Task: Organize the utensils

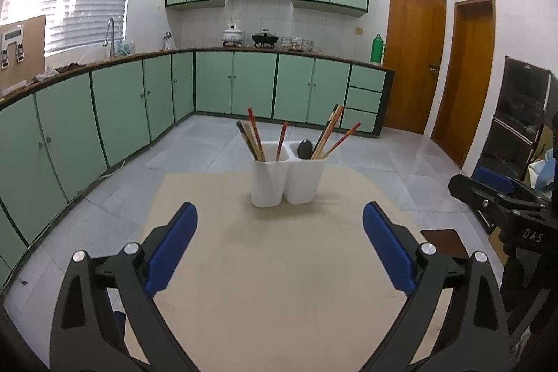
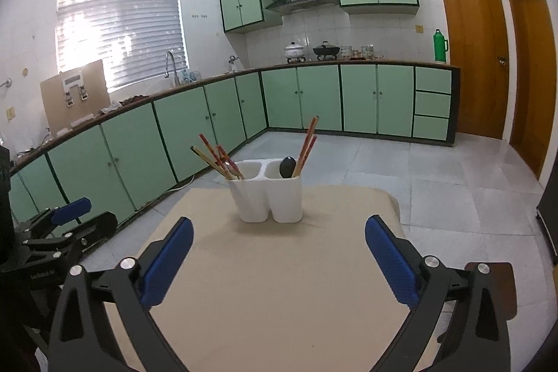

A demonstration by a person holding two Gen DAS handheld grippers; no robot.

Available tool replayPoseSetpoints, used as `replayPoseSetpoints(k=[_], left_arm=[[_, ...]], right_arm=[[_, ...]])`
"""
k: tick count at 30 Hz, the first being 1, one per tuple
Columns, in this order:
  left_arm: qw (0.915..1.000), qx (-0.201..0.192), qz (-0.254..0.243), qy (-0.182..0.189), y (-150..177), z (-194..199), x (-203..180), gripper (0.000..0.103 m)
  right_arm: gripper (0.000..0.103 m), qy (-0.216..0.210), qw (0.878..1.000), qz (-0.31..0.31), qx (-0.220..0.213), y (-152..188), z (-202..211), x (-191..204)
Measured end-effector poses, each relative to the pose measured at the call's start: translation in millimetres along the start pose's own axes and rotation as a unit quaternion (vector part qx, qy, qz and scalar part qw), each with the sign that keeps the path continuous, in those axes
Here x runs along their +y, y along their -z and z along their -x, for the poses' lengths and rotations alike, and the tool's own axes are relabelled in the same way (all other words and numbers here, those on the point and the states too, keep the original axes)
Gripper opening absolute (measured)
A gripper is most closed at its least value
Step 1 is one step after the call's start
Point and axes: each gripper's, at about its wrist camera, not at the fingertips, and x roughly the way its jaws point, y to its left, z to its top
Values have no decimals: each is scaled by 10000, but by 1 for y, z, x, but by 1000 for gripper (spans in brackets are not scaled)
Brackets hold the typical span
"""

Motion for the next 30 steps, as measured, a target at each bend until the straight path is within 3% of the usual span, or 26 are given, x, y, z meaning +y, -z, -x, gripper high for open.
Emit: replayPoseSetpoints(k=[12, 30], left_arm=[[9994, -343, -15, -28, -15, 32, -7, 93], [9986, -518, -92, -93, -21, 43, -8, 93]], right_arm=[[97, -16, 9993, 269, -241, -15, 30, 21], [97, -45, 9988, 357, -328, -18, 32, 29]])
